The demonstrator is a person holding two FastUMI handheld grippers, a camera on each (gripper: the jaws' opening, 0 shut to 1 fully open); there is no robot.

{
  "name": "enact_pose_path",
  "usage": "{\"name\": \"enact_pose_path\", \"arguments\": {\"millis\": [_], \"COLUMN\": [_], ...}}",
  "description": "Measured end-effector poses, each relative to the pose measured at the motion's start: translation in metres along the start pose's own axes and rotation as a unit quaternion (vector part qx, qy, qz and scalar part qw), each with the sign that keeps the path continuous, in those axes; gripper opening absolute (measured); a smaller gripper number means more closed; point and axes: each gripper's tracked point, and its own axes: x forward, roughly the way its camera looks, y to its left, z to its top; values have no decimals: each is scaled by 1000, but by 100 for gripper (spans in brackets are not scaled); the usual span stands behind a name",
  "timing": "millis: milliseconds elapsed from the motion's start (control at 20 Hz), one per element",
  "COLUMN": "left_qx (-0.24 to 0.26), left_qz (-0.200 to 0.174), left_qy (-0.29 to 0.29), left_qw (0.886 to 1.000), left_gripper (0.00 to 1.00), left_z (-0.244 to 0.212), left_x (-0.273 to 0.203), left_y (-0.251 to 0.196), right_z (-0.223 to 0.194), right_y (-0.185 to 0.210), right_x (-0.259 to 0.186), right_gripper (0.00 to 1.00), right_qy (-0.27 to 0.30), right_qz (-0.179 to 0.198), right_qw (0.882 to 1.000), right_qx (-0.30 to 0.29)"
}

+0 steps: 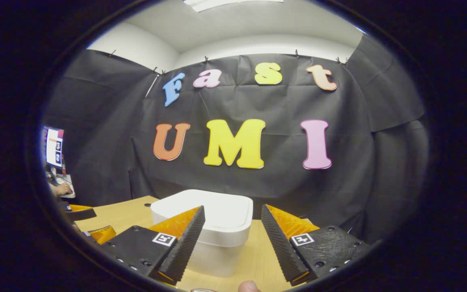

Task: Press the lid of the desktop garbage bin to open it, pick up the crumpled paper on the desktop and throw it into the bin, then pick up the pop can on the desktop and drop it into the bin, and finally close the garbage bin lid.

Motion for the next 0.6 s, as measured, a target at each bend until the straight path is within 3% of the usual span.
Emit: {"name": "enact_pose_path", "arguments": {"millis": [50,100,150,200,250,300,350,400,450,500,550,600], "left_qx": [-1,-2,-3,-3,-4,-4,-5,-6,-6,-6,-6,-6], "left_qz": [1,3,4,5,7,8,9,9,10,10,11,12], "left_qy": [2,3,3,5,5,7,8,10,11,12,13,15], "left_qw": [1000,1000,1000,1000,1000,1000,1000,1000,1000,1000,1000,1000], "left_gripper": [98,98,98,98,98,98,98,98,98,98,98,98], "left_z": [-2,-3,-4,-6,-8,-9,-10,-11,-12,-13,-13,-14], "left_x": [0,0,2,2,2,4,4,4,5,6,7,8], "left_y": [2,4,6,8,10,11,13,14,15,16,17,18], "right_z": [3,4,6,5,4,3,2,-2,-4,-10,-15,-18], "right_y": [1,4,8,16,15,20,21,20,23,26,28,28], "right_x": [6,14,20,25,30,35,42,48,52,56,60,63], "right_gripper": [84,72,68,58,58,39,33,11,6,7,0,0], "right_qy": [4,9,13,20,28,34,40,46,53,65,75,81], "right_qz": [2,6,13,27,24,29,33,31,38,45,53,57], "right_qw": [1000,1000,1000,999,999,999,999,998,998,997,996,995], "right_qx": [2,4,6,7,9,13,13,12,12,15,21,25]}}
